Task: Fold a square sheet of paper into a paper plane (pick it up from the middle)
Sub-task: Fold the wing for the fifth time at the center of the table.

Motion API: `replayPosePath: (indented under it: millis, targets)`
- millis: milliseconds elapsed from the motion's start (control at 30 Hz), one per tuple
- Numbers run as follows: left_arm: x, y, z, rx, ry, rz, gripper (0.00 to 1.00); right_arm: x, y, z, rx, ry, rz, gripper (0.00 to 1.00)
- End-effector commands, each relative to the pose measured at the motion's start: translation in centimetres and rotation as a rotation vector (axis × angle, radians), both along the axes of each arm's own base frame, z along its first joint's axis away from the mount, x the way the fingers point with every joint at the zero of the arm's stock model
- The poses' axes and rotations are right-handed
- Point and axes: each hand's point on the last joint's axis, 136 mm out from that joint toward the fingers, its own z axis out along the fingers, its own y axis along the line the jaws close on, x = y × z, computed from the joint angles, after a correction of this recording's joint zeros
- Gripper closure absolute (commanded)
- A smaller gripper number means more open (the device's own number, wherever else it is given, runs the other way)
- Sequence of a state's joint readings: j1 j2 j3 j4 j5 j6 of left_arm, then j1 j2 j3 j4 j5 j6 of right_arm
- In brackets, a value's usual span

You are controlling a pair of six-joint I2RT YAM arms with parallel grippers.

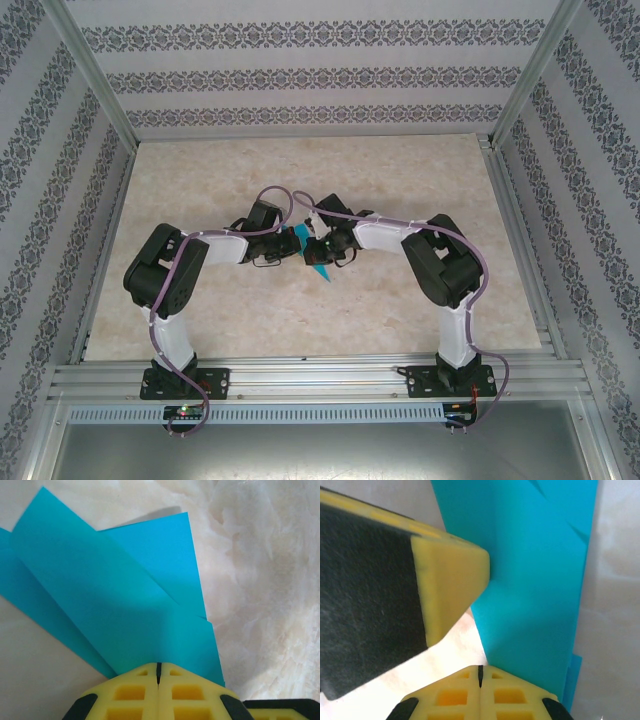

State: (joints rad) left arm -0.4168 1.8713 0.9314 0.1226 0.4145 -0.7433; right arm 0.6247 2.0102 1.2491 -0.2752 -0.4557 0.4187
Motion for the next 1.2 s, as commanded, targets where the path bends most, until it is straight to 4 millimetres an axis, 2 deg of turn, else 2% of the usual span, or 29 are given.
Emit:
replayPosePath:
  millis: [0,100,300,633,900,1067,1167]
  targets:
    - [-2.8,3.7,-5.8,0.173,0.163,0.041,0.97,1.4,0.7,0.0,0.066,-0.040,0.017,1.00]
    - [-2.8,3.7,-5.7,0.177,0.164,0.039,0.97,1.9,1.4,0.6,0.120,-0.055,0.032,1.00]
    - [-2.9,3.9,-5.8,0.185,0.171,0.045,0.99,1.9,1.0,-0.7,0.082,-0.030,0.040,1.00]
    - [-3.5,5.5,-6.9,0.271,0.223,0.088,1.00,-2.5,-3.0,-2.1,0.022,0.043,0.078,1.00]
    - [-3.4,6.0,-7.1,0.292,0.233,0.101,1.00,-5.2,-4.5,-2.0,0.030,0.081,0.084,1.00]
    - [-3.4,5.9,-7.2,0.292,0.240,0.103,1.00,-6.3,-5.2,-1.6,0.028,0.089,0.078,1.00]
    - [-3.3,5.5,-7.1,0.273,0.233,0.091,1.00,-5.6,-5.0,-0.2,0.051,0.045,0.067,1.00]
